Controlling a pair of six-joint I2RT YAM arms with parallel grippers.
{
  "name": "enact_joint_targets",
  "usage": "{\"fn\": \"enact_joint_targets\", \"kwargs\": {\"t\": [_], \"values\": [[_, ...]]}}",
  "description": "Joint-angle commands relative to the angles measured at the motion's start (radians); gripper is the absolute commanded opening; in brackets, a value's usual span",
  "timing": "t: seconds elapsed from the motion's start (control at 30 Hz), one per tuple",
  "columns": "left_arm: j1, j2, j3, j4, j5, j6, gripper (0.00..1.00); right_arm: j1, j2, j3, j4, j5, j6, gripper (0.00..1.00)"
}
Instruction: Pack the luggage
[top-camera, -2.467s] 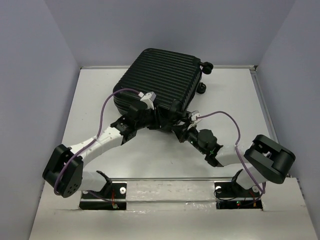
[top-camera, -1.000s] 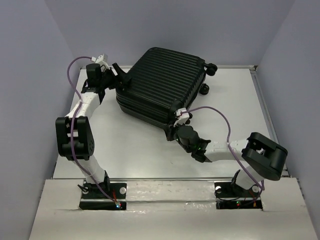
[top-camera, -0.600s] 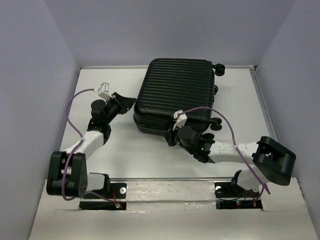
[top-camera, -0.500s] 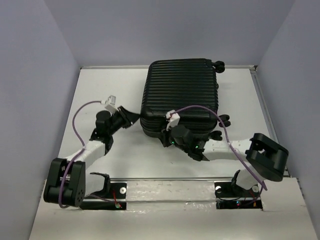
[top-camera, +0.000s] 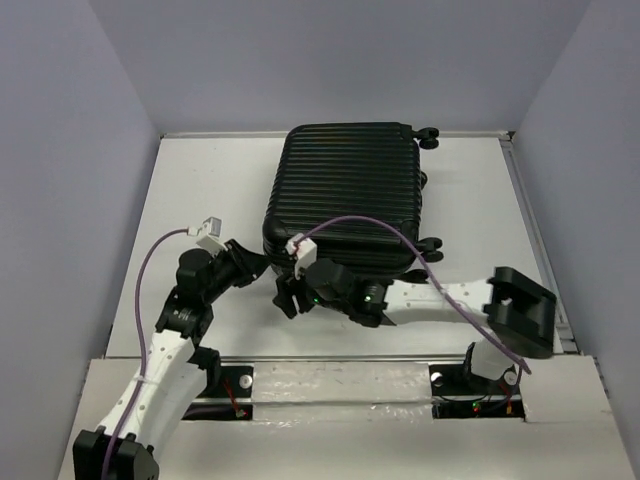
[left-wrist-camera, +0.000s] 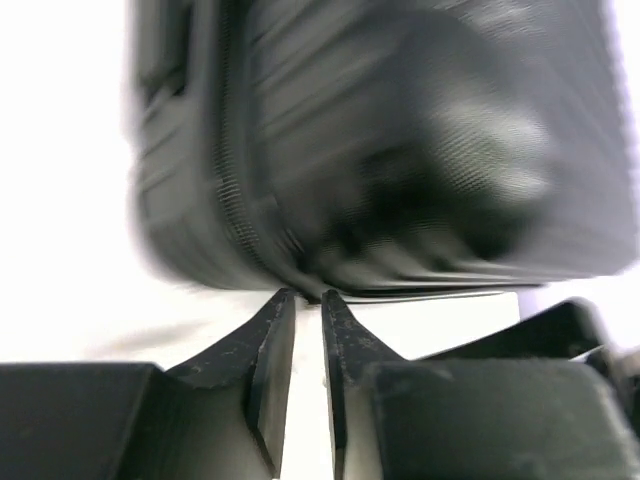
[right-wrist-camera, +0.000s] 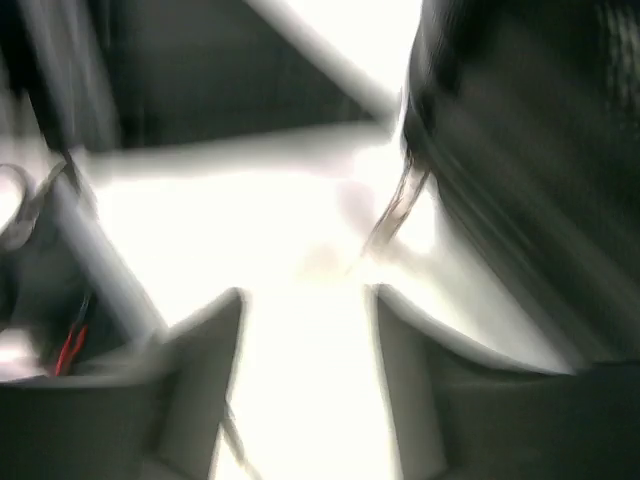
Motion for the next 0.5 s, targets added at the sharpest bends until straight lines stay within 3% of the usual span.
{"fn": "enact_joint_targets", "kwargs": {"t": [0.0,0.07,0.1,0.2,0.27,0.3,0.33,0.47], "values": [[-0.004,-0.065,0.183,-0.143,0.009,0.066,0.32,0.028,-0.316,-0.146,-0.198,0.02,0.135,0.76],[-0.003,-0.065,0.251,-0.174,-0.008,0.097,0.45,0.028,-0.408,-0.186,-0.328,0.05,0.172,0.84],[-0.001,-0.042,0.277,-0.187,-0.029,0.107,0.59,0.028,-0.493,-0.191,-0.391,0.062,0.172,0.85],[0.002,0.003,0.38,-0.213,-0.057,0.147,0.79,-0.01,-0.604,-0.154,-0.48,0.141,0.16,0.91],[0.005,0.075,0.448,-0.205,-0.065,0.176,0.97,-0.144,-0.683,-0.125,-0.533,0.17,0.126,1.0],[0.006,0.152,0.472,-0.208,-0.066,0.186,0.99,-0.219,-0.7,-0.096,-0.542,0.146,0.117,1.0],[0.006,0.196,0.495,-0.208,-0.062,0.19,0.99,-0.393,-0.712,-0.08,-0.544,0.112,0.109,1.0],[0.009,0.361,0.558,-0.155,-0.025,0.186,0.99,-0.747,-0.655,0.022,-0.544,-0.013,0.094,1.0]]}}
